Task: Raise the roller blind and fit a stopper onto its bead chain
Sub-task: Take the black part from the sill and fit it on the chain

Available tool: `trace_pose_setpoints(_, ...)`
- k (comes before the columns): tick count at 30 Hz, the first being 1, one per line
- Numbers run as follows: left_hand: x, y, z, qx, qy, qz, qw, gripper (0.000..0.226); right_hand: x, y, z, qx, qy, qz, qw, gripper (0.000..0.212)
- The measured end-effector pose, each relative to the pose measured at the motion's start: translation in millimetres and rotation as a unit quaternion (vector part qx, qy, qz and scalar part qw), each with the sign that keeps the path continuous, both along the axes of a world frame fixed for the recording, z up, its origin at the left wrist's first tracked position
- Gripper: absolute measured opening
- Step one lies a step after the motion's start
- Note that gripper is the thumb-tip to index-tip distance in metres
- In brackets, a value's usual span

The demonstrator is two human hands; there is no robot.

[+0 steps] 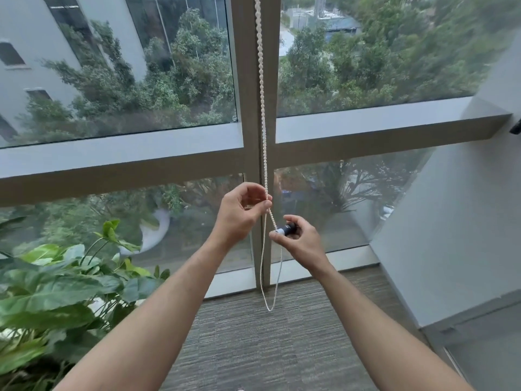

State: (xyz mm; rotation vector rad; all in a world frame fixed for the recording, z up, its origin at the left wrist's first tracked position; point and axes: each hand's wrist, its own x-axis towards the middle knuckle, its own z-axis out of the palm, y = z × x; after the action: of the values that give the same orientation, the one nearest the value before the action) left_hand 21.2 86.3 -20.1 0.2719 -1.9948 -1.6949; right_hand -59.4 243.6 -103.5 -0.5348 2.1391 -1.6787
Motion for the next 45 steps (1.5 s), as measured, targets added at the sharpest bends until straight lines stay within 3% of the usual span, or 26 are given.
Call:
trace_pose_setpoints(9,0.2,32.2,-40.8,-0.080,-0.066,0.013,0.994,0.011,10.3,26.7,-48.3,0.068,-0.003,0.001,0.998,0.061)
trace_pose_setpoints(23,0.0,44.0,-148.4,-0.069,-0.131,0.027,0.989,0.006,19.3,51.7,-175.2,0.155,-0.050,-0.030,0.986,0.066)
trace_pose_setpoints(27,4.3,45.2,-184.7,-0.063,-0.136,0.009,0.989,0.015,24.8,56.9,-220.6,0.188,-0.070,-0.027,0.979,0.061)
trace_pose_setpoints(39,12.9,38.6,-284.5,-0.060,-0.147,-0.033,0.987,0.011,45.5,51.8,-355.3,0.219,-0.121,-0.057,0.967,0.047)
trace_pose_setpoints(45,6.2,31.2,-338.0,-0.067,-0.128,-0.042,0.989,0.011,42.9,41.4,-422.7,0.201,-0.140,-0.076,0.966,0.027)
